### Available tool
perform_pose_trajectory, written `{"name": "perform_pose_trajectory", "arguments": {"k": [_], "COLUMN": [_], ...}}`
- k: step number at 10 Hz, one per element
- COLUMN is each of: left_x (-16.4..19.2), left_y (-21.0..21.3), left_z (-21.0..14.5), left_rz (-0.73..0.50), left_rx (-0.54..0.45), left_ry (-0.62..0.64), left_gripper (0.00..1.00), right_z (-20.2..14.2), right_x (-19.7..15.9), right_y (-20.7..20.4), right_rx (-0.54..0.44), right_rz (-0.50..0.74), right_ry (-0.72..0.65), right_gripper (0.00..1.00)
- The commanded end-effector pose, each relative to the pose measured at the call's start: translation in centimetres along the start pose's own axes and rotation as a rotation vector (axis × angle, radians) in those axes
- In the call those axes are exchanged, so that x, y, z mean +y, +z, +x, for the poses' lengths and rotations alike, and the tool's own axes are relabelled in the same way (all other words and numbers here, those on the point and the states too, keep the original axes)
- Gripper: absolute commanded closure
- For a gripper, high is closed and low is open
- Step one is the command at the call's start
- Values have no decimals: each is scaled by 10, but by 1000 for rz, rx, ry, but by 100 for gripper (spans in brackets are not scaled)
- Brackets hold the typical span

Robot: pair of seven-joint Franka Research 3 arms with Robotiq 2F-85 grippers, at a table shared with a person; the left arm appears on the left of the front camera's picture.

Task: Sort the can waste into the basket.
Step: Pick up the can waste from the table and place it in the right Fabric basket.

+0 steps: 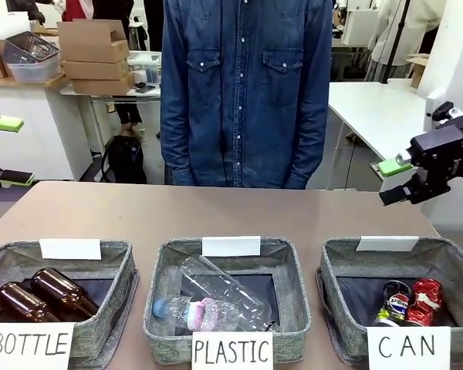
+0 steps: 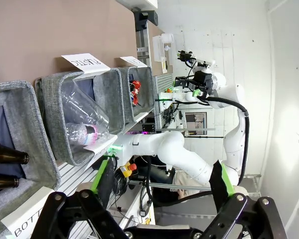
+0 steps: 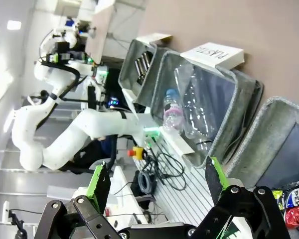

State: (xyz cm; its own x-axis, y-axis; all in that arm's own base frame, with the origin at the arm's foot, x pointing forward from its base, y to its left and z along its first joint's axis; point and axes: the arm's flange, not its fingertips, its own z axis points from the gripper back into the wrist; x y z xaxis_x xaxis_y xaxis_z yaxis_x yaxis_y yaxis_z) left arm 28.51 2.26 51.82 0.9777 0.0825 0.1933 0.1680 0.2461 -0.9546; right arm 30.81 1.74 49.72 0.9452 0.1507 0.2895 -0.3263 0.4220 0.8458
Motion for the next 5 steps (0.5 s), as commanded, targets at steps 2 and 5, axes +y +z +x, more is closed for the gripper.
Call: {"name": "perform_pose_trajectory", "arguments": {"k": [2,5], "left_x": [0,0], "left_y": [1,1], "left_z": [-2,-2], "left_rz": [-4,-4], "left_rx": [6,6], "left_ry": [-14,-14], "left_gripper": [0,0], "right_z": [-1,-1], "right_x": [0,0], "right_y": [6,6], "right_rx": [1,1], "right_rz": [-4,-4], "right_ry": [22,22], "right_gripper": [0,0]}}
